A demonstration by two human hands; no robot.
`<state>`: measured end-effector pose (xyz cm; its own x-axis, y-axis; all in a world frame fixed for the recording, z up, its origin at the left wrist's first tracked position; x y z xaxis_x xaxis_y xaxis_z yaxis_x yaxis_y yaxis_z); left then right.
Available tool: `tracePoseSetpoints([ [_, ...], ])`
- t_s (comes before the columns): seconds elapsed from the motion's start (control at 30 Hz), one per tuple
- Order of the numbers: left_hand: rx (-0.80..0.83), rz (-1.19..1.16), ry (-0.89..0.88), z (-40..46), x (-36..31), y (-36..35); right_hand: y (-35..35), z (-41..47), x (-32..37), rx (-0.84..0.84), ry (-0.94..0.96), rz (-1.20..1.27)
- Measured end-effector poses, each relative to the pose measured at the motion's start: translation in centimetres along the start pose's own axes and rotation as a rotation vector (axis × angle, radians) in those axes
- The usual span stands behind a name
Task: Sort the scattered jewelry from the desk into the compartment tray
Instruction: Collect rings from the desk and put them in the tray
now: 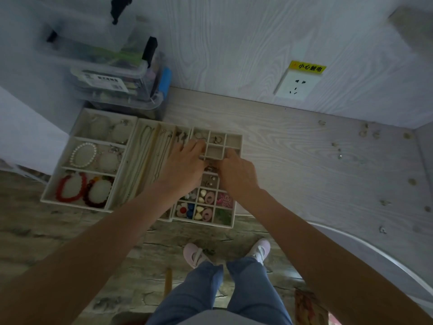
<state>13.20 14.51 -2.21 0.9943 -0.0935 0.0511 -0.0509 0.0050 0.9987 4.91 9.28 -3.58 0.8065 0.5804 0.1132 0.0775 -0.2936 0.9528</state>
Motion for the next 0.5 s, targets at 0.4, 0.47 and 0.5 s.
tracePoseSetpoints([
  [0.4, 0.006, 0.085, -0.19, 0.5, -0.7, 0.5, -0.3, 0.3, 0.4, 0.03, 0.018, -0.037],
  [0.47, 0.012, 0.077, -0.227, 0.8, -0.8, 0.6, -0.2, 0.2, 0.4, 0.026, 0.03, -0.044],
  [0.5, 0.023, 0.087, -0.236, 1.0, -0.8, 0.5, -0.2, 0.2, 0.4, 0.028, 0.035, -0.048],
])
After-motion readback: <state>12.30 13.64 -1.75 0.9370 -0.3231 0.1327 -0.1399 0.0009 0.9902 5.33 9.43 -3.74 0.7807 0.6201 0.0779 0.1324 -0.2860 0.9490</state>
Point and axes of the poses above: each hand's wrist, its own z-axis towards the middle knuckle, its own y-axis out of the back of the hand, x = y × z, the point moved 6 cm from there along z, towards the middle knuckle, and after that the axes turned 7 degrees about -y, right-handed, at the moved point
